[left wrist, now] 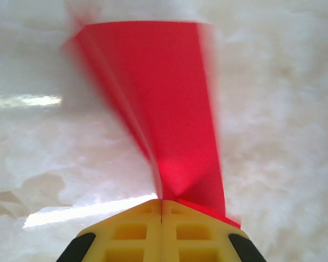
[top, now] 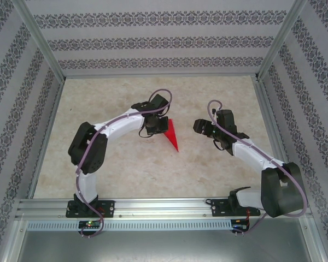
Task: Fold a paper plane with a square sheet of paper (pick it up from the middle)
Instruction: Move a paper plane to the center of the table.
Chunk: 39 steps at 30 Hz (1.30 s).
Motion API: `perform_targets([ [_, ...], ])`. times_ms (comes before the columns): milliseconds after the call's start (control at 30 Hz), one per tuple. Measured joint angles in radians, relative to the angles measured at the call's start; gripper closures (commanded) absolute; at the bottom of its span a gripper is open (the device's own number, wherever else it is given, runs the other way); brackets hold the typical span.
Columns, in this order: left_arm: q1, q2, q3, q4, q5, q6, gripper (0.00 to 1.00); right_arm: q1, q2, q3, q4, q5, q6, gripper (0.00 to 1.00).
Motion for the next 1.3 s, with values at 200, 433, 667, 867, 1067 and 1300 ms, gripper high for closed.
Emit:
perform_targets([
  [200, 0.01, -0.112, -0.176, 0.204, 0.139, 0.081, 1.0, 0.069, -0.015, -0.004, 0.027, -0.024, 0.011, 0.34],
  [433, 0.047, -0.076, -0.341, 0.394, 0.259, 0.097, 1.0, 0.294, 0.027, 0.031, 0.016, 0.05, 0.05, 0.49],
  [667, 0.075, -0.072, -0.433, 0.512, 0.306, 0.095, 1.0, 0.403, 0.151, 0.089, -0.019, 0.09, 0.105, 0.65],
  [867, 0.087, -0.072, -0.453, 0.544, 0.32, 0.093, 1.0, 0.441, 0.239, 0.148, -0.069, 0.106, 0.117, 0.64],
  [1067, 0.088, -0.072, -0.453, 0.565, 0.322, 0.093, 1.0, 0.452, 0.272, 0.169, -0.107, 0.117, 0.121, 0.6],
  [1300, 0.088, -0.072, -0.453, 0.577, 0.322, 0.093, 1.0, 0.465, 0.29, 0.175, -0.148, 0.135, 0.134, 0.58],
])
